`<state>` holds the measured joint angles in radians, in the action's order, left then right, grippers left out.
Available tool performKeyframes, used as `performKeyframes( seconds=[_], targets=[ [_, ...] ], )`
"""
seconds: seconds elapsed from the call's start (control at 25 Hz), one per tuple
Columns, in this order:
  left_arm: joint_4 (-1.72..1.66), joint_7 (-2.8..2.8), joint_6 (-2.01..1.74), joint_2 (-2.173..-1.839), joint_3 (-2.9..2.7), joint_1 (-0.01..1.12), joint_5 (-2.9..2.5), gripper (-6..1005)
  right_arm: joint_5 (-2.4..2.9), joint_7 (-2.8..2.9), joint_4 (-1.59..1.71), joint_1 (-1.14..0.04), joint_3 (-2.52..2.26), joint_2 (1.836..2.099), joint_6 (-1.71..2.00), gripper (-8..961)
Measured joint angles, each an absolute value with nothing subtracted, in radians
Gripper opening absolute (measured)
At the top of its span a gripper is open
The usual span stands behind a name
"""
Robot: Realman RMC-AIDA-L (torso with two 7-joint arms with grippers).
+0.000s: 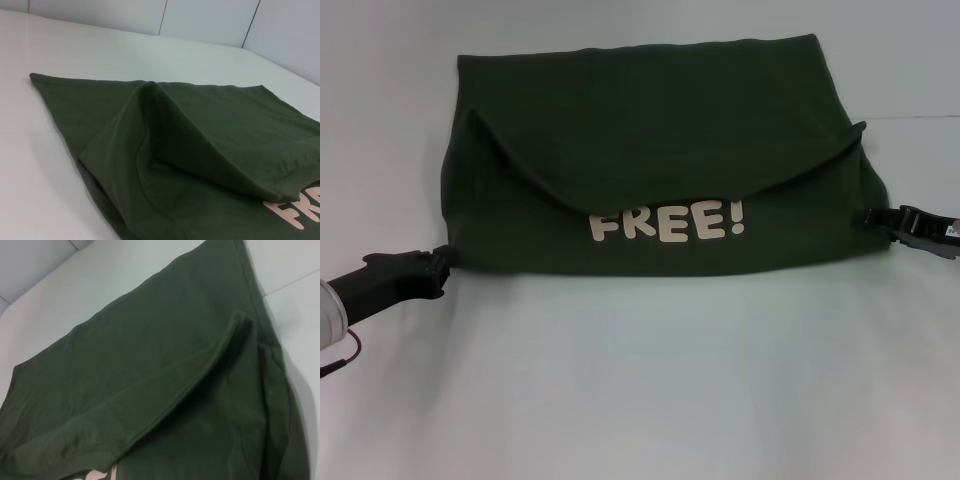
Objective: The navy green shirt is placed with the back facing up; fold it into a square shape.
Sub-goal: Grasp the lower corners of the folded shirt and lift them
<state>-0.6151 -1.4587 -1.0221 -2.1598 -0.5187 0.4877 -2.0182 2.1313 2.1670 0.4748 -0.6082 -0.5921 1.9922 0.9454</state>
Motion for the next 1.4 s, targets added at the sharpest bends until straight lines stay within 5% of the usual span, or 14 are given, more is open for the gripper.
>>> performKeyframes(
  seconds=[0.36,1.0,1.4],
  targets=[
    [-0.615,-1.456,-1.020,-2.160,-0.520,0.490,-2.019,-2,2.132,2.165,0.465,-0.628,-0.595,2.006,0.942,518],
    [-0.633,-1.491,-1.042,-2.158,-0.505,0.478,-2.015,-1,2.018,2.040,0.474,-0.526,-0.581,2.014,1.035,91],
    [-0.716,-1.591,-1.318,-2.155,-0.393,0.418,-2.010,0,1.962,1.882,0.478,-0.415,-0.498,2.008,1.252,36]
  ],
)
